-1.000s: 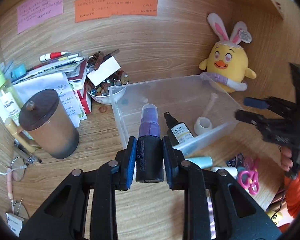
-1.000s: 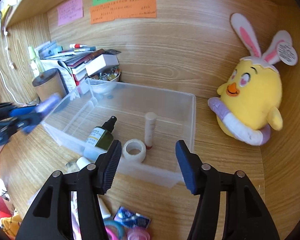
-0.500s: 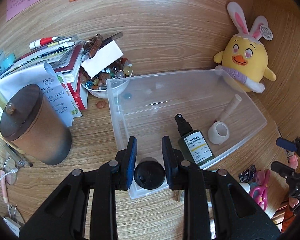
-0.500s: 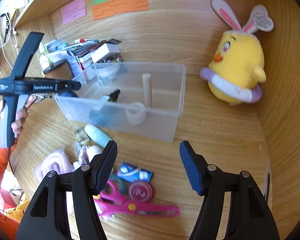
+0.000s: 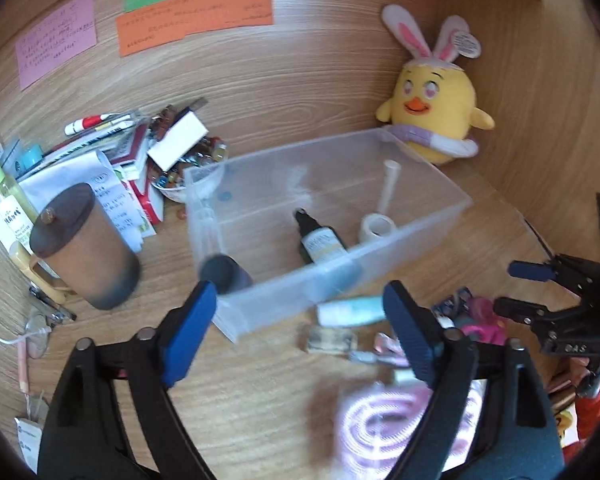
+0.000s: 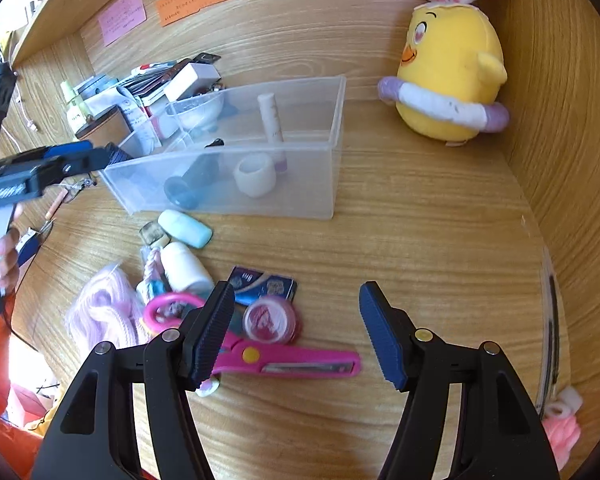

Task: Organize objects
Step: 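Move left tool to the bagged pink rope and grasp it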

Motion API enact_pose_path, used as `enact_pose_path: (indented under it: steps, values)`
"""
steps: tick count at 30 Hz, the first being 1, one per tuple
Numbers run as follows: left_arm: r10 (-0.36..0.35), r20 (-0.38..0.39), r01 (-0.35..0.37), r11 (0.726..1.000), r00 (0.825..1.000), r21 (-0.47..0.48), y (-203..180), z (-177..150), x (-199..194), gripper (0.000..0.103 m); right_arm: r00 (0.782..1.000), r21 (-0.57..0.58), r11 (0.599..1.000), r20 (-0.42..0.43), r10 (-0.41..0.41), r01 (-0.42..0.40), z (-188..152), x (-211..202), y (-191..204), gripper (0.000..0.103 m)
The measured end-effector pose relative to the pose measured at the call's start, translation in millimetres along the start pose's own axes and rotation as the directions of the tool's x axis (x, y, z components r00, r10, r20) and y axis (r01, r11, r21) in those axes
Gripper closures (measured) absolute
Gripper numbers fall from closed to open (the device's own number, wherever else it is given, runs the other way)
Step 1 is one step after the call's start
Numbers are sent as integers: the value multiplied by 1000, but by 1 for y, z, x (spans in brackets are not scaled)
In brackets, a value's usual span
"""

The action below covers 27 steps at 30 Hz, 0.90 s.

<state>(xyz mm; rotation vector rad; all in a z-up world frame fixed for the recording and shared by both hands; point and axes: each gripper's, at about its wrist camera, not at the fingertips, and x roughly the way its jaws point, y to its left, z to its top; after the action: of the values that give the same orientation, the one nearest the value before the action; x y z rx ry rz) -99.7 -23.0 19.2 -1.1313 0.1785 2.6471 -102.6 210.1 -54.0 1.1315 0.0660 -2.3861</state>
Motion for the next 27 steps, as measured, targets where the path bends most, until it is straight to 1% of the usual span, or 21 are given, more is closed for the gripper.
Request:
enact_pose_path:
  steps: [3,5,8,9,10,12,14,15,18,21,23,24,26,27]
  values:
    - [-28,-20,28,999,999,29,-19,-15,-3,7,1000,1,1000,0,11,-11,-8,-6,1,42]
    - [-75,-53,77,997,996,33,-32,-26,-3,5,1000,-11,1000,-1,12,-12,-14,-10,3,42]
    - [-148,-109,153,988,983,31,-50,-39,2,5,1000,-44,999,-6,4,-4,-23,-14,7,41]
    - [-167,-129,172,985,977,30,-56,-43,6,5,1000,-55,998,-7,-1,0,-25,-15,8,39]
    - [-182,-148,189,982,972,30,-63,-48,9,5,1000,-69,998,-9,-9,9,-27,-15,9,36]
    - [-190,-176,199,979,966,39,-75,-57,15,5,1000,-98,995,-13,-23,22,-29,-13,12,34]
    - [-174,-190,187,981,966,55,-83,-64,19,5,999,-129,991,-23,-28,24,-29,-10,13,33]
    - [-153,-190,169,983,970,72,-88,-69,19,5,999,-144,989,-28,-30,26,-29,-8,14,33]
    - [-78,-160,102,985,984,143,-98,-80,15,5,998,-188,982,-56,-25,14,-27,0,14,31]
    - [-26,-130,51,980,991,193,-99,-90,9,5,997,-187,982,-79,-10,-5,-24,8,11,31]
    - [-13,-125,39,979,992,202,-94,-95,5,5,996,-177,984,-84,12,-27,-23,10,11,32]
    - [-9,-124,34,979,992,201,-91,-97,3,5,996,-172,984,-83,24,-38,-23,10,10,33]
    - [5,-119,18,981,993,195,-84,-102,-1,5,996,-163,985,-78,45,-57,-25,7,11,41]
    - [15,-120,8,982,993,190,-79,-104,-2,5,995,-157,985,-80,56,-68,-26,6,11,47]
